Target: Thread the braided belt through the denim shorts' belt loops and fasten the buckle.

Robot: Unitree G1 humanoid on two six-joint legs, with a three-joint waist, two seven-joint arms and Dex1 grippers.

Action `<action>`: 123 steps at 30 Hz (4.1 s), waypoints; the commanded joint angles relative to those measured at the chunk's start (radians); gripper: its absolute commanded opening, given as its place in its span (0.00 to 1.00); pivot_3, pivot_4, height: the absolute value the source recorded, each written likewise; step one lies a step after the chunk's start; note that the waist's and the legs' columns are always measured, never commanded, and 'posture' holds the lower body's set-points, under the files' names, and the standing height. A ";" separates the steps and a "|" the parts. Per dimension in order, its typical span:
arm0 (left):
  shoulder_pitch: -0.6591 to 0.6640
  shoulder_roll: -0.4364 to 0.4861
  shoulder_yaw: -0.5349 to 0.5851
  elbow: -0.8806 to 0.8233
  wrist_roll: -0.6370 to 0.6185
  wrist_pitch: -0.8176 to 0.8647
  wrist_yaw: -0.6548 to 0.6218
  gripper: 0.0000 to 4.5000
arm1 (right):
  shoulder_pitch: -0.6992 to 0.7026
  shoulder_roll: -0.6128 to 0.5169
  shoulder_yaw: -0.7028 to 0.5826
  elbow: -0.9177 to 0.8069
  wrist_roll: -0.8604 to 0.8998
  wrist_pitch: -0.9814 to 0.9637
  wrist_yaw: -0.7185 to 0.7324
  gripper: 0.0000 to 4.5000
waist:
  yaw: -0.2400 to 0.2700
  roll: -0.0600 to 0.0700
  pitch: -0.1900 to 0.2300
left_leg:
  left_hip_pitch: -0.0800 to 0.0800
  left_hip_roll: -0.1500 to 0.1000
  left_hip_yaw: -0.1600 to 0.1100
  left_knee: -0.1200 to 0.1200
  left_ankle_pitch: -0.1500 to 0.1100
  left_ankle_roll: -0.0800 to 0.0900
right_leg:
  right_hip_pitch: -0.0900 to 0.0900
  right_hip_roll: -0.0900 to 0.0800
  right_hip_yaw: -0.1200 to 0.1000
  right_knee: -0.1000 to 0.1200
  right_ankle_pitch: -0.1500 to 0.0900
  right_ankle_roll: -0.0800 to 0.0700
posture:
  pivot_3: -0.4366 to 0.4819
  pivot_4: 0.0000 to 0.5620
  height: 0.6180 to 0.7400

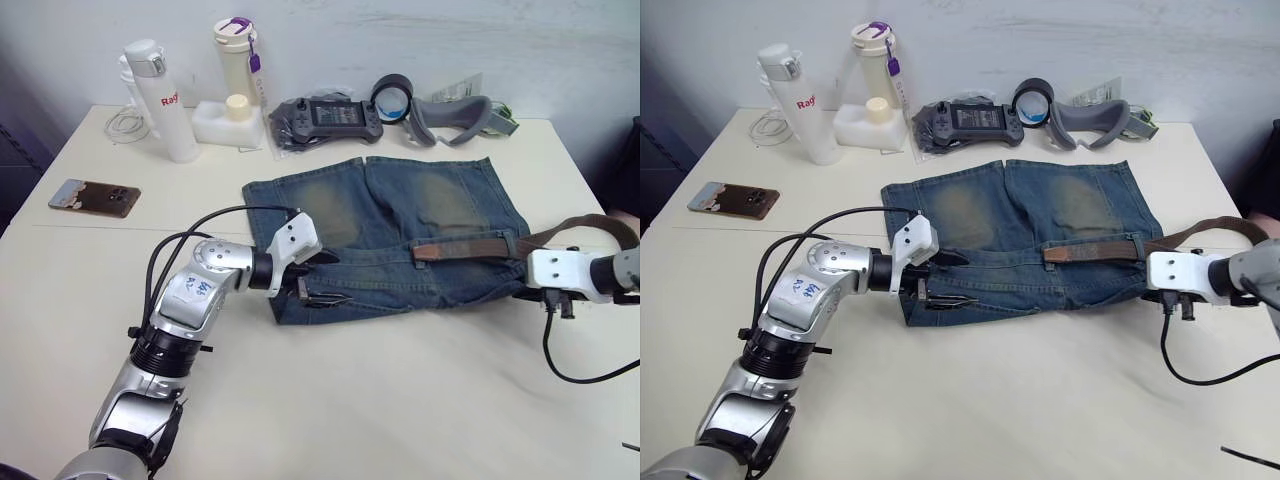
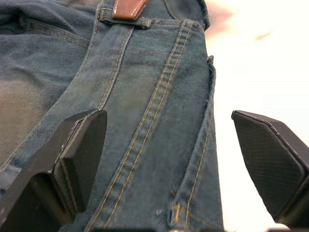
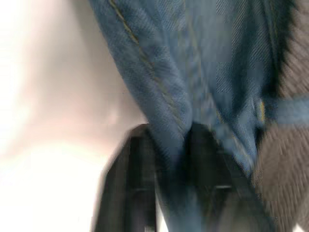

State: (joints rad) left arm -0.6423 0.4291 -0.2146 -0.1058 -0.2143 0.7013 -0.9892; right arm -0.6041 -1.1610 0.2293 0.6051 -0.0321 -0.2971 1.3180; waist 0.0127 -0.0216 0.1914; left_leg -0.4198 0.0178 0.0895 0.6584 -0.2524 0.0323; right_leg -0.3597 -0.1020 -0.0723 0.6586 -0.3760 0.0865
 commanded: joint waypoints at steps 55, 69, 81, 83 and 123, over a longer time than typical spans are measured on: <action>0.014 0.096 0.039 -0.052 -0.050 0.056 0.102 1.00 | 0.074 0.833 -1.032 -0.443 1.388 1.576 -1.268 0.15 | -0.016 0.008 0.001 | -0.001 -0.002 0.001 -0.011 0.004 -0.003 | -0.006 0.001 0.008 0.001 0.000 0.000 | 0.48 0.27 0.93; 0.011 0.104 0.022 -0.043 -0.045 0.037 0.088 1.00 | 0.130 0.769 -0.992 -0.417 1.385 1.477 -1.212 0.00 | -0.016 0.008 0.001 | -0.001 -0.001 0.003 -0.012 0.003 -0.002 | -0.007 0.001 0.009 0.001 0.000 0.000 | 0.48 0.27 0.93; 0.016 0.116 0.005 -0.041 -0.036 0.024 0.086 1.00 | 0.174 0.860 -0.943 -0.448 1.477 1.403 -1.365 0.66 | -0.016 0.008 0.001 | -0.002 -0.001 0.003 -0.011 0.003 -0.002 | -0.007 0.001 0.010 0.001 0.000 0.000 | 0.48 0.27 0.93; 0.014 0.115 0.002 -0.037 -0.035 0.021 0.086 1.00 | 0.177 0.860 -0.933 -0.445 1.473 1.390 -1.372 0.66 | -0.017 0.008 0.001 | -0.002 -0.001 0.003 -0.012 0.003 -0.002 | -0.008 0.001 0.010 0.001 0.000 0.000 | 0.48 0.27 0.93; -0.001 0.107 -0.018 -0.026 -0.030 -0.002 0.081 1.00 | 0.205 0.745 -0.855 -0.327 1.361 1.312 -1.002 0.02 | -0.019 0.001 -0.003 | 0.003 -0.001 0.003 -0.014 0.002 -0.001 | -0.002 0.000 0.010 -0.003 0.000 0.000 | 0.48 0.27 0.93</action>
State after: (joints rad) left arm -0.6238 0.5351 -0.2365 -0.1058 -0.2335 0.7112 -0.8986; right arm -0.4122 -0.3889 -0.6457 0.3168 1.3689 1.0293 0.2636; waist -0.0065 -0.0205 0.1880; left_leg -0.4164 0.0172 0.0921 0.6438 -0.2503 0.0308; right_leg -0.3614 -0.1013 -0.0624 0.6556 -0.3758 0.0861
